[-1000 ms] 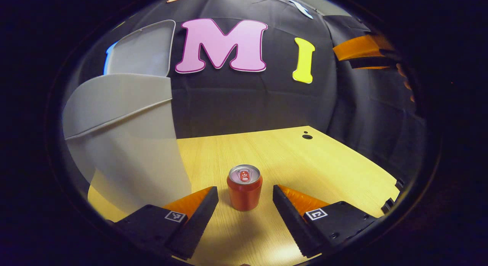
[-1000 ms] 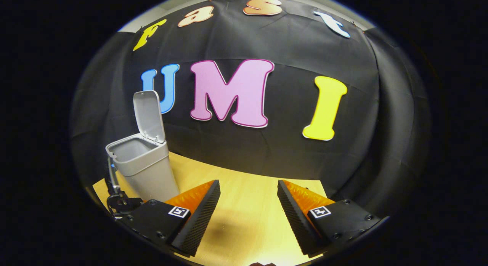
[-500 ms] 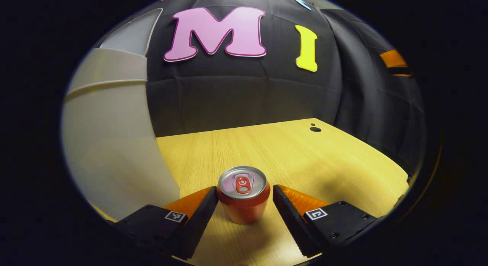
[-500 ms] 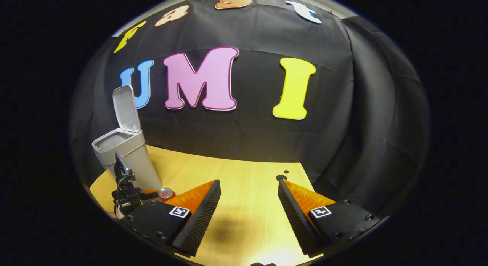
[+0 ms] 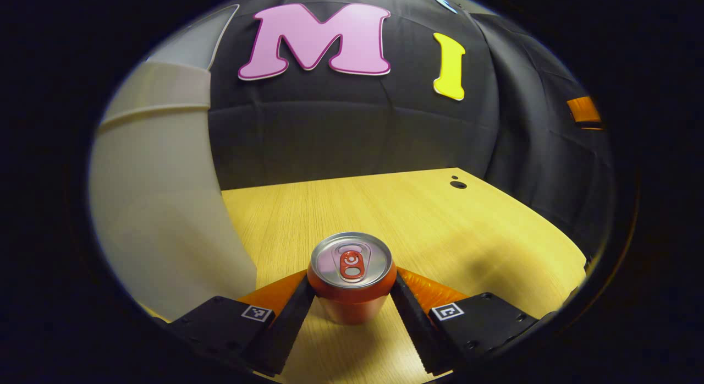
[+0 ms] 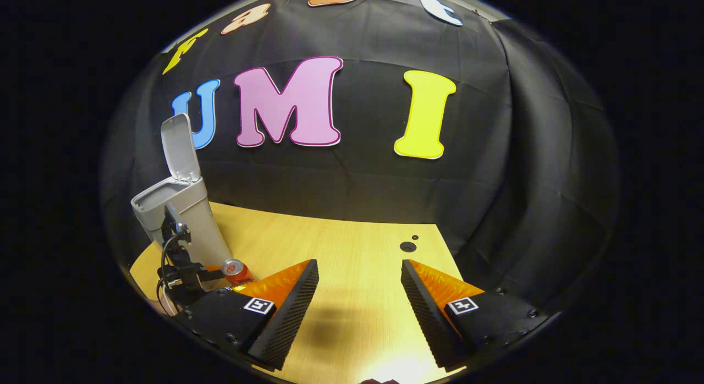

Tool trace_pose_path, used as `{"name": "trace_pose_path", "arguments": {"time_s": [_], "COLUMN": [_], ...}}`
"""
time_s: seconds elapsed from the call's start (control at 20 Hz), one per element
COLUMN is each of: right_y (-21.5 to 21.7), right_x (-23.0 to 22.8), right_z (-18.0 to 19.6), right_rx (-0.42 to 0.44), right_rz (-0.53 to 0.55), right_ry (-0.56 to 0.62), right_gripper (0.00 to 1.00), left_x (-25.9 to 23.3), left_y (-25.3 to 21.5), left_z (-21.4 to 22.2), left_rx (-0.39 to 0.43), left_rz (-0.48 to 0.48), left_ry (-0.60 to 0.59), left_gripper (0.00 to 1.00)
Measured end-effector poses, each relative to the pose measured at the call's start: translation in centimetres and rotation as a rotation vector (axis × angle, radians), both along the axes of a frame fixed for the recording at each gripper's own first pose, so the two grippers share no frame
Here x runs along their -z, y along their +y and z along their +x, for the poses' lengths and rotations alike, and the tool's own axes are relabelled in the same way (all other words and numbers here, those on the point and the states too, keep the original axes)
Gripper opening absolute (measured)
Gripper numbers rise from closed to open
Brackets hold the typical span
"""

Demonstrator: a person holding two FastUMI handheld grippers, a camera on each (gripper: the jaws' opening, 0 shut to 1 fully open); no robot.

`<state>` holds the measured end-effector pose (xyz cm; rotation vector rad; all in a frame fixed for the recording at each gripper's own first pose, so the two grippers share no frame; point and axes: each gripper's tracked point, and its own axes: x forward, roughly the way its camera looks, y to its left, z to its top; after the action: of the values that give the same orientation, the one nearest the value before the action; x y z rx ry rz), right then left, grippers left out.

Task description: Press the lid of the desktop garbage bin to open it, pick up the crumpled paper on the desktop and throw it into the bin, then pick up the pop can on the desktop and drop it into the bin, and finally close the garbage bin lid.

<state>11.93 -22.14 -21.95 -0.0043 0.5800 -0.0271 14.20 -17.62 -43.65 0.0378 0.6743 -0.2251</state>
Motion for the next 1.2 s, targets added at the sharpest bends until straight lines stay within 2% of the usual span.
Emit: {"name": "trace_pose_path", "arguments": {"time_s": [0.3, 0.45, 0.55, 0.7, 0.85, 1.05, 1.2], "right_y": [0.8, 1.3, 3.2, 5.2, 6.7, 7.1, 6.9], "right_x": [-1.0, -1.6, -2.6, -4.0, -5.5, -6.7, -6.8], "right_z": [-0.2, -0.6, -0.9, -1.4, -2.2, -4.3, -5.5], "right_rx": [-0.015, -0.029, -0.028, -0.048, -0.055, -0.058, -0.019], "right_rz": [0.019, 0.022, 0.068, 0.112, 0.154, 0.127, 0.117], "right_ry": [-0.007, -0.004, -0.018, -0.032, -0.053, -0.053, -0.024], "right_gripper": [0.98, 0.98, 0.97, 0.97, 0.97, 0.97, 0.97], "left_x": [-9.2, -16.4, -24.4, -30.0, -32.3, -31.9, -30.0], "left_y": [-1.6, -2.0, -0.3, 3.7, 8.8, 15.3, 19.5], "left_z": [0.7, 1.7, 3.3, 5.1, 6.1, 5.9, 5.3], "left_rx": [0.032, 0.049, 0.022, -0.023, -0.091, -0.186, -0.237], "left_rz": [-0.039, -0.081, -0.113, -0.056, 0.046, 0.089, 0.108], "left_ry": [-0.122, -0.234, -0.337, -0.424, -0.454, -0.433, -0.386], "left_gripper": [0.89, 0.89, 0.88, 0.87, 0.87, 0.87, 0.87]}}
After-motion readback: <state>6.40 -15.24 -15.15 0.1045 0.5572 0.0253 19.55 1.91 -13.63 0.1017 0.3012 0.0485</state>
